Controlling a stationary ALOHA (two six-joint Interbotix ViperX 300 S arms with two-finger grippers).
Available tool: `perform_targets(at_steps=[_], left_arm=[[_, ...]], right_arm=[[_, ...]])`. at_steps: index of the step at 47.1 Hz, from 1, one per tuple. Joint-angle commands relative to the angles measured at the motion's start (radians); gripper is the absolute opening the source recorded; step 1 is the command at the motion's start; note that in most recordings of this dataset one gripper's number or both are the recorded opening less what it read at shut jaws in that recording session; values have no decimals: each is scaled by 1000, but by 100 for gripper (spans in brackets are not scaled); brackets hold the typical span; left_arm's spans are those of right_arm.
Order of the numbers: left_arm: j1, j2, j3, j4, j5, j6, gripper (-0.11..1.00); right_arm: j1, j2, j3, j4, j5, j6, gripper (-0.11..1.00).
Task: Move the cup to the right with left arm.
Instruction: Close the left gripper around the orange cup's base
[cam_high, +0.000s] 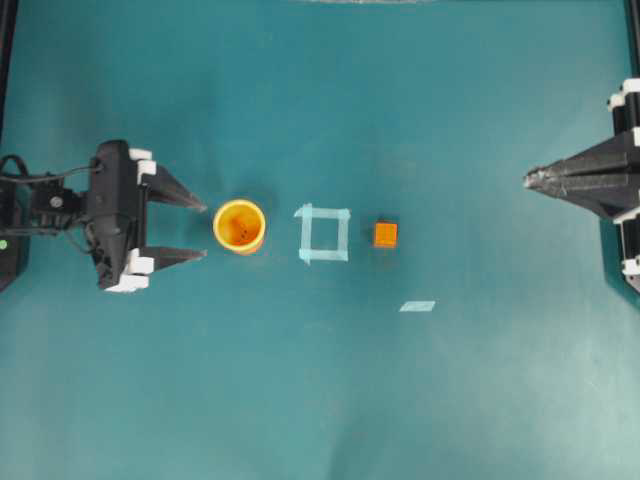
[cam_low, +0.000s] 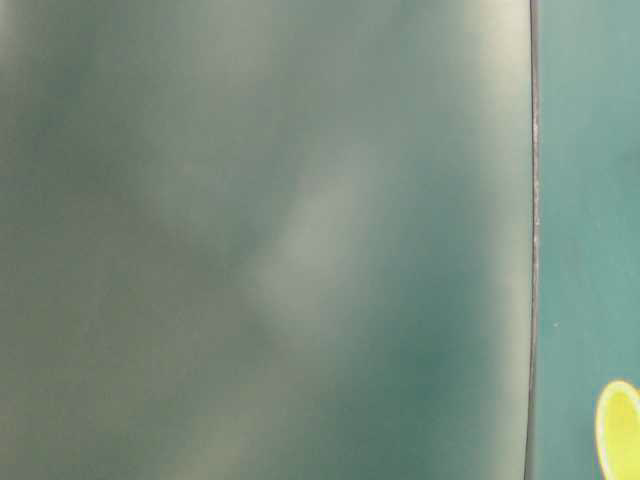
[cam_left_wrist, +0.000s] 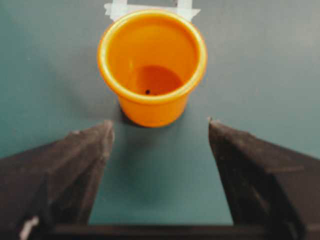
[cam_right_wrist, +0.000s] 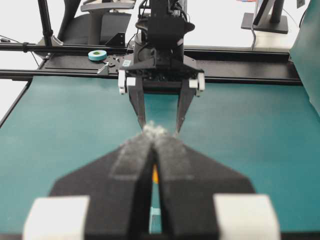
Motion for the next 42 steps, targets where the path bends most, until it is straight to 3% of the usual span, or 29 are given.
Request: perform_targets(at_steps=[1, 20, 42], left_arm=[[5, 32, -34, -2, -15, -20, 76], [14, 161, -112, -2, -21, -21, 77], [17, 261, -176, 2, -124, -14, 77]], right_arm=[[-2, 2, -31, -2, -3, 0, -1], [-2, 0, -32, -2, -3, 0, -1], [0, 0, -34, -2, -2, 0, -1]])
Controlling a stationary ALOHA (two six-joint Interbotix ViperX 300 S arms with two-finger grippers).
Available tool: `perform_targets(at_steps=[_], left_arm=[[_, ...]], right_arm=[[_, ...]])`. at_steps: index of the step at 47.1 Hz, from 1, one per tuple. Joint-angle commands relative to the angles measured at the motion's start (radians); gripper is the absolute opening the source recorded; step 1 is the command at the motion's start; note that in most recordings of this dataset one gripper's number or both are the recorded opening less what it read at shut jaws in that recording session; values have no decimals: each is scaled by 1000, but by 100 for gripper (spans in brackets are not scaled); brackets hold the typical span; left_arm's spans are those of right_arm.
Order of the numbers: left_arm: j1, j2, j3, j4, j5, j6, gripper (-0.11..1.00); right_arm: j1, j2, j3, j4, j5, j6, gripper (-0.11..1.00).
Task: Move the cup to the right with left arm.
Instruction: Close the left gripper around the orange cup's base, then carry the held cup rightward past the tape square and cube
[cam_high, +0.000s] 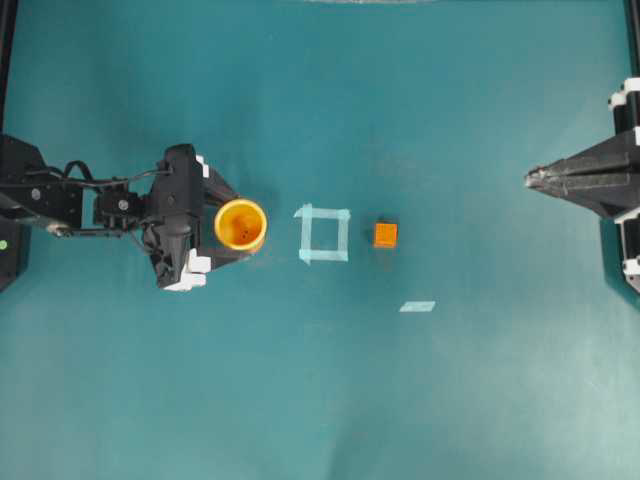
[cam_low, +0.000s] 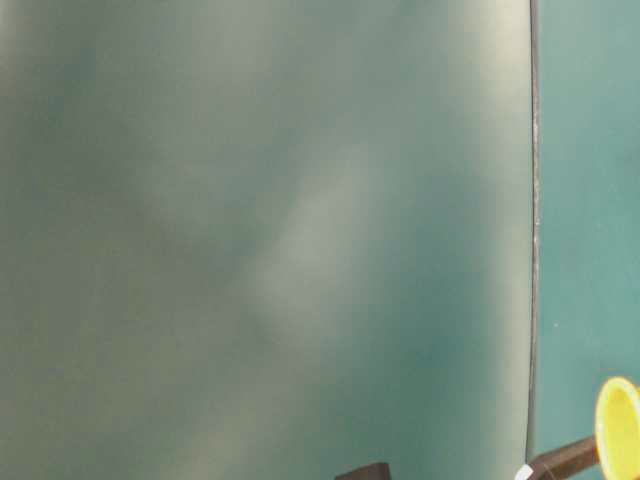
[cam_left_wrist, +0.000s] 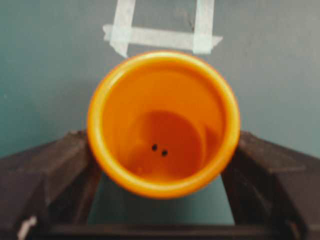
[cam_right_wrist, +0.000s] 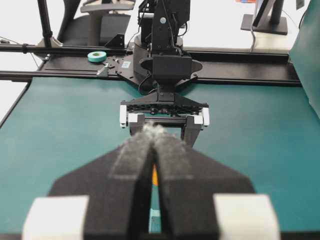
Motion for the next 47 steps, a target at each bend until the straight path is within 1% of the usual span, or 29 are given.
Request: perform_targets(at_steps=[1, 6, 10, 18, 27, 33, 37, 47], left_arm=[[2, -9, -14, 3, -18, 0, 77], [2, -9, -11, 3, -25, 0, 77], [2, -9, -9, 3, -25, 3, 73], [2, -12, -9, 3, -31, 40, 64], [2, -41, -15, 3, -87, 57, 64], [2, -81, -29, 3, -89, 57, 64], [2, -98, -41, 5, -78, 57, 64], [-9, -95, -120, 5, 21, 57, 64]], right_arm=[[0, 3, -32, 0, -5, 0, -1], [-2, 5, -32, 0, -5, -2, -1], [-2, 3, -32, 0, -5, -2, -1], [0, 5, -32, 0, -5, 0, -1], [-2, 5, -34, 0, -5, 0, -1], [-2, 5, -35, 0, -5, 0, -1], [0, 6, -38, 0, -5, 2, -1], [-2, 6, -54, 0, -5, 2, -1]])
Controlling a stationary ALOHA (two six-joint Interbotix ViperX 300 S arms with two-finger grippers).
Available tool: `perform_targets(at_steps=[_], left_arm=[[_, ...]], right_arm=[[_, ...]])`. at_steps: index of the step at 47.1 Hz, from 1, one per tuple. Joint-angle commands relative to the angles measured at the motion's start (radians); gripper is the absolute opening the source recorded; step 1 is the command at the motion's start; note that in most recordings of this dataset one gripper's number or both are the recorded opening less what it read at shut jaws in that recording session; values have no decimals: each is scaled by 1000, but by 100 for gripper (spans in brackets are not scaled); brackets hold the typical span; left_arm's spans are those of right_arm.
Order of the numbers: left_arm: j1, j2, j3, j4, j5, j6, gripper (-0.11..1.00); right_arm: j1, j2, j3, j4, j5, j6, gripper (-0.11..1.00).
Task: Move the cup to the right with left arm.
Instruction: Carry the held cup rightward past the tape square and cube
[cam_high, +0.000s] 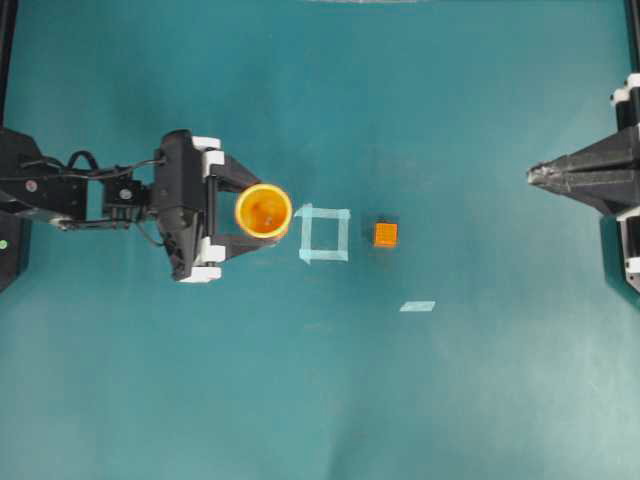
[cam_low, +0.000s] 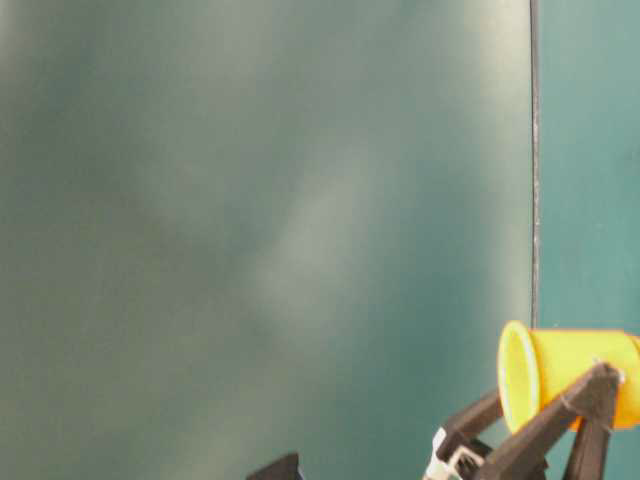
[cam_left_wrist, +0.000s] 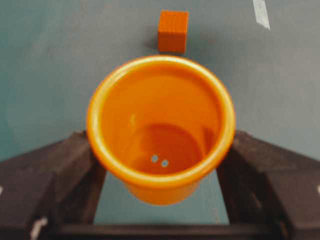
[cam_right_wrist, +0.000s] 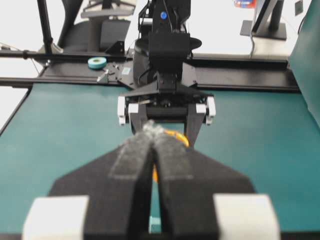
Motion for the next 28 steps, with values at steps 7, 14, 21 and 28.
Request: perform_targets(at_steps=[7, 14, 21, 28], left_arm=[[-20, 17, -117, 5, 48, 2, 64], [-31, 55, -195, 5, 67, 0, 64], [-31, 107, -298, 6, 120, 2, 64], [-31, 163, -407, 8, 156, 2, 64]], right_arm=[[-2, 5, -38, -2, -5, 9, -1], [0, 3, -44, -2, -5, 12, -1], [-2, 3, -46, -2, -5, 11, -1], [-2, 3, -44, -2, -5, 9, -1]])
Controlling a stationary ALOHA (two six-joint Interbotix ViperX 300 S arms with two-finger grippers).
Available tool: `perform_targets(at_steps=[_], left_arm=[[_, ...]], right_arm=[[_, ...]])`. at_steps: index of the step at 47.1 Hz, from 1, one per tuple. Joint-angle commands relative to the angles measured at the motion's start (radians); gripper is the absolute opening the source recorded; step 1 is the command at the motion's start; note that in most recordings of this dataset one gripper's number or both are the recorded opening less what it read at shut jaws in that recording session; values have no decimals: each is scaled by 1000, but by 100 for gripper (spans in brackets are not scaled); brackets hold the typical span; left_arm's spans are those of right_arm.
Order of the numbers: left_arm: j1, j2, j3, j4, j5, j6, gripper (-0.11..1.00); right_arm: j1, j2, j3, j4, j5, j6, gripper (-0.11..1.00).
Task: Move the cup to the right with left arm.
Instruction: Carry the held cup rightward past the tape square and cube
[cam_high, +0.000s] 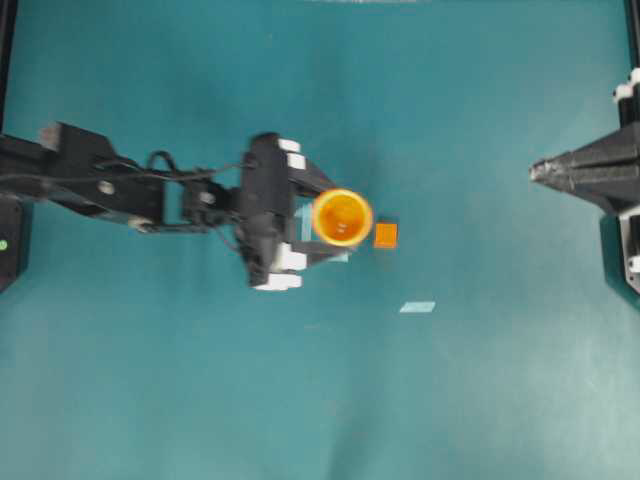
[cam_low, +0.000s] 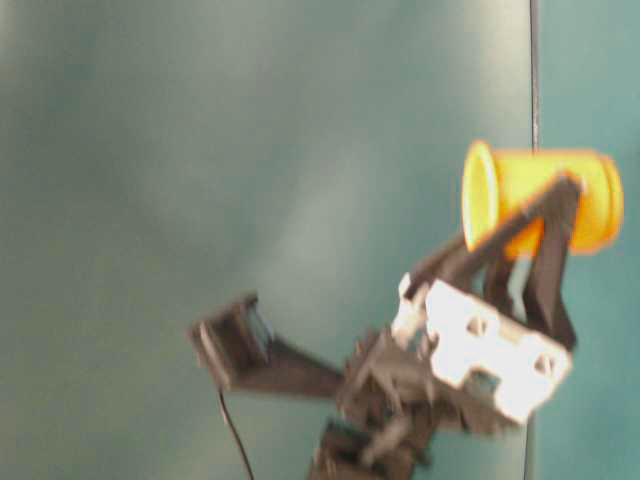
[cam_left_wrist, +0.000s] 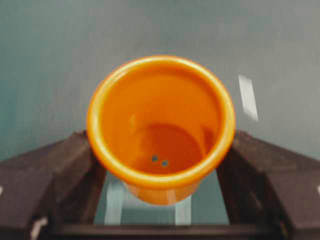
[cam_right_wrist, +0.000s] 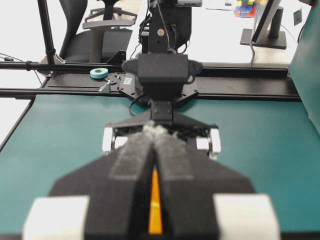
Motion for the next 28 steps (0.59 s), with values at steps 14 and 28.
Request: perform_targets(at_steps=[14, 28], left_arm=[[-2, 115, -255, 3, 104, 2, 64], [-2, 219, -451, 5, 179, 2, 64]], right_arm=[[0, 2, -34, -2, -5, 2, -1], [0, 2, -35, -2, -3, 2, -1]])
